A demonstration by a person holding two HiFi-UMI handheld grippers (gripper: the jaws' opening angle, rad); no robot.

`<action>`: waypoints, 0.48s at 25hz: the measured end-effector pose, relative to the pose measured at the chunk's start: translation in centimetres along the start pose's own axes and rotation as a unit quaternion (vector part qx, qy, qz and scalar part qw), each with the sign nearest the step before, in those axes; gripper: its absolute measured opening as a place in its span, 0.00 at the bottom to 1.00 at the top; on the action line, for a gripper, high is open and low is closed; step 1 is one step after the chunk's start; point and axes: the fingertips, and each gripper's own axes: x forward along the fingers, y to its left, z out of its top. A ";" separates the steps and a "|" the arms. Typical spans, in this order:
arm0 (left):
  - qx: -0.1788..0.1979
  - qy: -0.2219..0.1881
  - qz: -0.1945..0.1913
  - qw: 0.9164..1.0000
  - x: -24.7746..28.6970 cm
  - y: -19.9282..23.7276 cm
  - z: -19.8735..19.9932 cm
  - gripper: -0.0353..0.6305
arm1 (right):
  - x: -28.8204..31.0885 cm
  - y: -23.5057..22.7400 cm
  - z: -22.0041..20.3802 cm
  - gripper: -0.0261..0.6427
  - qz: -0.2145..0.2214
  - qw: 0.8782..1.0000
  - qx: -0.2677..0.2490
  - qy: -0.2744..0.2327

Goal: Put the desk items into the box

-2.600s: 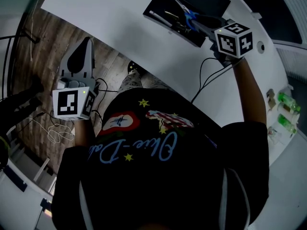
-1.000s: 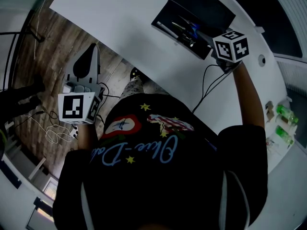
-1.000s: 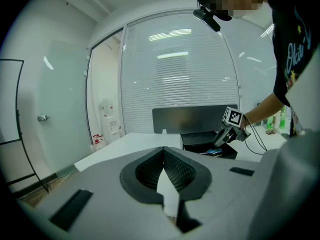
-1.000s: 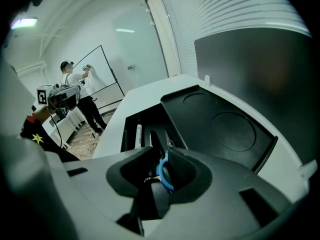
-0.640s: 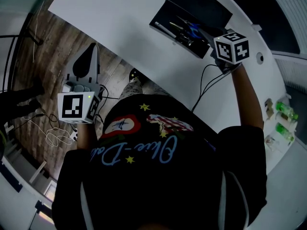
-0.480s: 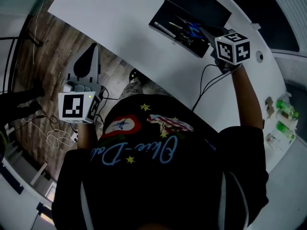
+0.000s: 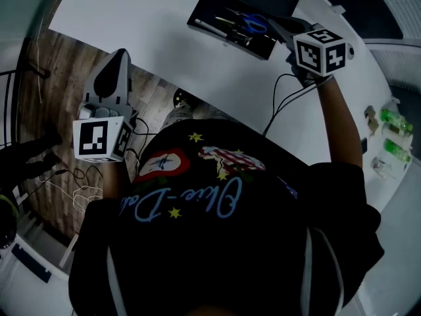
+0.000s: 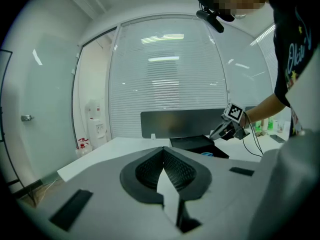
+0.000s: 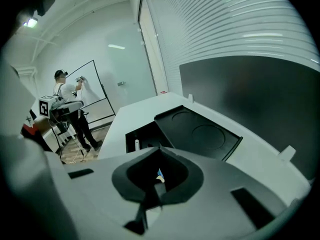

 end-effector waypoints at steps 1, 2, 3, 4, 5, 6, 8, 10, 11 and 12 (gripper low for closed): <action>0.001 -0.002 -0.006 1.000 0.2 -0.2 0.2 0.07 | -0.4 0.0 0.1 0.05 -0.003 1.000 0.002 -0.005; 0.002 -0.004 -0.011 1.000 0.4 -0.3 0.3 0.07 | -0.7 0.0 0.2 0.05 -0.005 1.000 0.004 -0.008; 0.002 -0.007 -0.015 1.000 0.7 -0.5 0.5 0.07 | -1.1 0.0 0.2 0.05 -0.007 1.000 0.007 -0.011; 0.001 -0.009 -0.019 1.000 0.9 -0.6 0.7 0.07 | -1.4 0.0 0.1 0.05 -0.009 1.000 0.009 -0.013; 0.001 -0.011 -0.024 1.000 1.1 -0.7 0.9 0.07 | -1.8 -0.1 0.1 0.05 -0.011 1.000 0.013 -0.017; 0.001 -0.013 -0.029 0.999 1.4 -0.9 1.0 0.07 | -2.1 -0.1 0.2 0.05 -0.013 1.000 0.018 -0.022; 0.003 -0.016 -0.040 0.999 1.9 -1.1 1.3 0.07 | -2.9 0.0 0.4 0.05 -0.013 0.999 0.033 -0.035; 0.005 -0.020 -0.049 0.999 2.4 -1.4 1.5 0.07 | -3.6 0.1 0.7 0.05 -0.013 0.998 0.045 -0.048; 0.006 -0.022 -0.054 0.998 2.7 -1.5 1.6 0.07 | -3.9 0.2 0.8 0.05 -0.014 0.997 0.050 -0.055; 0.006 -0.024 -0.058 0.998 2.9 -1.7 1.8 0.07 | -4.3 0.2 1.0 0.05 -0.016 0.996 0.056 -0.062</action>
